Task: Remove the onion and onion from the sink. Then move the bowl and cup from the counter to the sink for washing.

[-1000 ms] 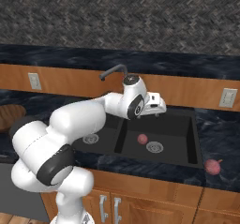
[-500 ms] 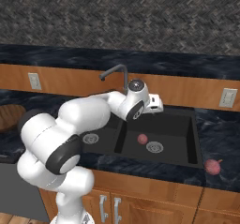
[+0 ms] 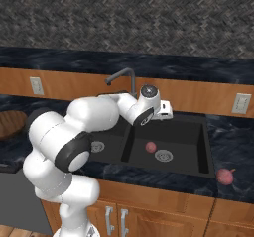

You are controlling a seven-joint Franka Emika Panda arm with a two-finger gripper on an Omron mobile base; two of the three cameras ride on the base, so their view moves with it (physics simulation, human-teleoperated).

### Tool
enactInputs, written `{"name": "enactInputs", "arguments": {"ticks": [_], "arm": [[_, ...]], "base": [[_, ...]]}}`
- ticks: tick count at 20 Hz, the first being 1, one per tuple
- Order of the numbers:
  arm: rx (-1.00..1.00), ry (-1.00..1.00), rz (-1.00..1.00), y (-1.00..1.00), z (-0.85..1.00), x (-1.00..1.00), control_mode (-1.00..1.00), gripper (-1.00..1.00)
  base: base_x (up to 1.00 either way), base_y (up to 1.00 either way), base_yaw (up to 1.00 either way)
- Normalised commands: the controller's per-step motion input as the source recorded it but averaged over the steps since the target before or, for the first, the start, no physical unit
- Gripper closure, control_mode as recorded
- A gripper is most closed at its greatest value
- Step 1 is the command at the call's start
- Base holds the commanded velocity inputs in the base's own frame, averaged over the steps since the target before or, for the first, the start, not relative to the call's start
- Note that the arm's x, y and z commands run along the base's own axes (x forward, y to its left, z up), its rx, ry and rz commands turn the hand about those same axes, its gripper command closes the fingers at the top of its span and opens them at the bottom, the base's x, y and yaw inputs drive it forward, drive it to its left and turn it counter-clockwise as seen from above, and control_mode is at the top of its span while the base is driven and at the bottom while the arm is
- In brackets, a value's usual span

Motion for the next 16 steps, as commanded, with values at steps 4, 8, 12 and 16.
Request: {"name": "enactInputs", "arguments": {"ticks": [4,8,12,16], "arm": [[0.0,0.0,0.0,0.01,-0.07,0.09,-1.0,-1.0],[0.0,0.0,0.0,0.07,-0.14,0.06,-1.0,-1.0],[0.0,0.0,0.0,0.09,-0.21,0.11,-1.0,-1.0],[0.03,0.0,0.0,0.1,-0.19,0.09,-1.0,-1.0]], "base": [[0.0,0.0,0.0],[0.0,0.0,0.0],[0.0,0.0,0.0],[0.0,0.0,0.0]]}}
